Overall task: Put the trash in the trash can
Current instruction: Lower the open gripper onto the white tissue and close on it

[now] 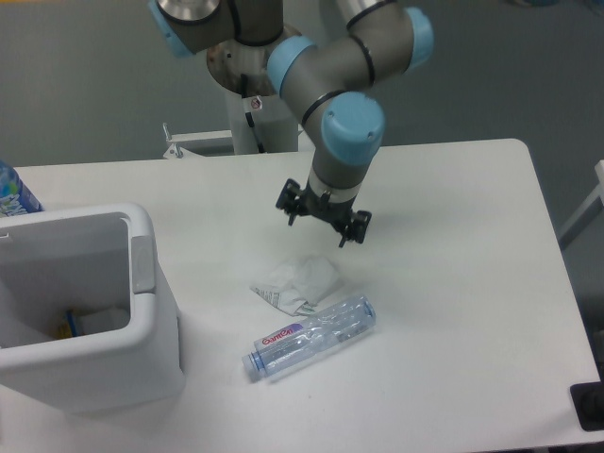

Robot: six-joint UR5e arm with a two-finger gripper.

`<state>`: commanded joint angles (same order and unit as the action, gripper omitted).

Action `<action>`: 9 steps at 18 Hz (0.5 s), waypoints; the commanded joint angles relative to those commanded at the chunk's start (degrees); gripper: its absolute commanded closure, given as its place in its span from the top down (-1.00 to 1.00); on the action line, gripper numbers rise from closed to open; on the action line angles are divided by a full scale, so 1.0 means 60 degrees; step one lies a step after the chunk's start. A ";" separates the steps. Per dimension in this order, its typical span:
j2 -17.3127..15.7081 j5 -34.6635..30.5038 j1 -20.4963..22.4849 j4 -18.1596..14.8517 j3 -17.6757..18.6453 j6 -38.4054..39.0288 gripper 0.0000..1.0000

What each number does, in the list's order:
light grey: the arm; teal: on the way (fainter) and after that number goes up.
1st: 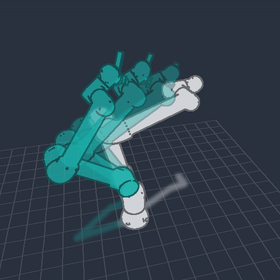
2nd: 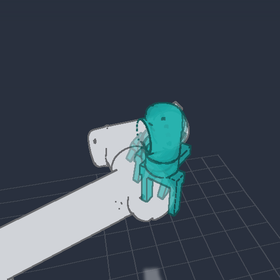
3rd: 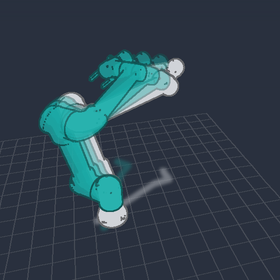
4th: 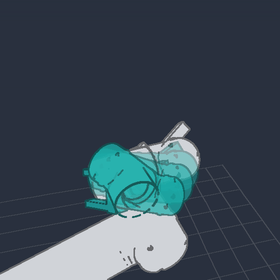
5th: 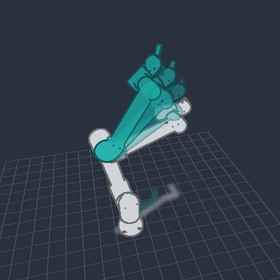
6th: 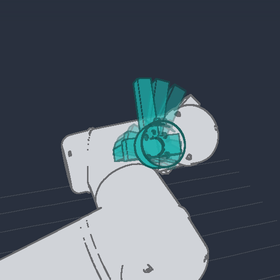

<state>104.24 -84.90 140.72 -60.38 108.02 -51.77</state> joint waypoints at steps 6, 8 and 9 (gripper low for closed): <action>0.0322 -0.0220 -0.0089 0.0146 0.0015 0.0015 1.00; 0.0454 -0.0409 -0.0089 0.0219 -0.0014 0.0015 1.00; 0.0512 -0.0541 -0.0089 0.0292 -0.0029 0.0015 1.00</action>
<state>107.31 -88.15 140.19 -58.63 107.84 -51.68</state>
